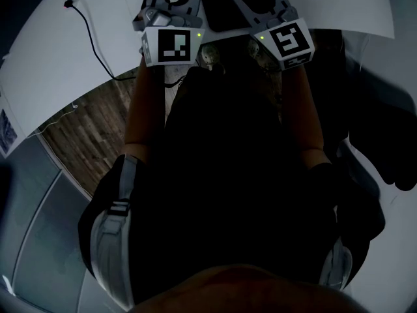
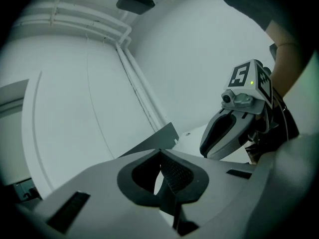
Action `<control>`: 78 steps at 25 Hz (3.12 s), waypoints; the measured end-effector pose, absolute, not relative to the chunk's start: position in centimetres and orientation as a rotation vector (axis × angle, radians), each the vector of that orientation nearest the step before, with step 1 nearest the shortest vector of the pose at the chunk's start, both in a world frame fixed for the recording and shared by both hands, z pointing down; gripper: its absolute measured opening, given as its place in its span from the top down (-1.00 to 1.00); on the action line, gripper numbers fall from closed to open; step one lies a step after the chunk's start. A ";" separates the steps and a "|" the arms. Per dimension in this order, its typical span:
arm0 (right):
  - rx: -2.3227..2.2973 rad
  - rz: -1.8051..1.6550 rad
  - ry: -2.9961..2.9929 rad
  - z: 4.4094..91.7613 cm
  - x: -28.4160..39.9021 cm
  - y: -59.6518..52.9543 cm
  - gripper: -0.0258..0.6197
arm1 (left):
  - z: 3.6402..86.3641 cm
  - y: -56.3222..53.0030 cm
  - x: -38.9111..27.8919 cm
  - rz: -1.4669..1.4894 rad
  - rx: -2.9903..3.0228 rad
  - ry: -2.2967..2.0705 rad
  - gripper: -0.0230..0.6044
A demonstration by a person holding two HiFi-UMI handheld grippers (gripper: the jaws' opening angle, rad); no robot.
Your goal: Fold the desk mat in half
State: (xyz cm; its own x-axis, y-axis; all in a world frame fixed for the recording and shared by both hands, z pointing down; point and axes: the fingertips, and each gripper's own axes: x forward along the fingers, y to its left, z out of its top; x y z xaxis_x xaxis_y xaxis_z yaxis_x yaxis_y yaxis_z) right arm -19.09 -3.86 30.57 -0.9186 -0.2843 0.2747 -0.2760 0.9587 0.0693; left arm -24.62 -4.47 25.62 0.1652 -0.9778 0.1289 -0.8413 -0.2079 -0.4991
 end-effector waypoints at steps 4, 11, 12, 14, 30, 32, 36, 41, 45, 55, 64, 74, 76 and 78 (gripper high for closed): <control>0.447 -0.094 -2.893 27.7 -18.8 -3.3 0.81 | 24.4 -3.9 -23.8 -0.608 -2.140 1.704 0.90; 0.517 -0.240 -3.004 21.8 -18.8 -1.6 0.83 | 20.8 -1.9 -23.5 -0.542 -2.120 1.666 0.90; 0.525 -0.266 -3.010 21.2 -18.6 -1.5 0.83 | 20.4 -1.7 -23.3 -0.528 -2.120 1.661 0.90; 0.546 -0.306 -3.021 20.2 -18.1 -1.4 0.83 | 19.7 -1.6 -22.7 -0.497 -2.127 1.649 0.90; 0.620 -0.601 -3.082 13.0 -13.3 0.8 0.83 | 13.8 1.6 -18.3 -0.396 -2.084 1.640 0.90; 0.610 -0.616 -3.095 12.3 -12.5 1.4 0.83 | 13.0 2.5 -17.5 -0.393 -2.069 1.643 0.90; 0.568 -0.683 -3.104 10.9 -10.4 3.3 0.83 | 11.6 4.4 -15.6 -0.372 -2.023 1.680 0.90; 0.543 -0.720 -3.120 10.1 -6.4 6.4 0.83 | 10.7 7.2 -12.0 -0.387 -1.978 1.694 0.90; 0.530 -0.703 -3.140 10.3 -3.1 8.7 0.83 | 10.8 9.8 -8.9 -0.407 -1.969 1.704 0.90; 0.503 -0.719 -3.172 10.0 3.0 12.6 0.83 | 10.4 15.9 -1.9 -0.394 -1.960 1.737 0.90; 0.504 -0.917 -3.106 8.4 5.1 14.4 0.83 | 9.3 18.9 -1.2 -0.418 -1.904 1.773 0.91; 0.443 -1.003 -3.079 8.6 2.8 17.9 0.83 | 8.9 20.7 -2.0 -0.396 -1.894 1.766 0.90; 0.438 -1.020 -3.063 8.8 2.5 18.4 0.83 | 8.9 20.8 -2.0 -0.392 -1.897 1.759 0.90; 0.440 -1.023 -3.053 9.0 2.2 18.7 0.83 | 8.9 20.9 -2.0 -0.400 -1.895 1.752 0.90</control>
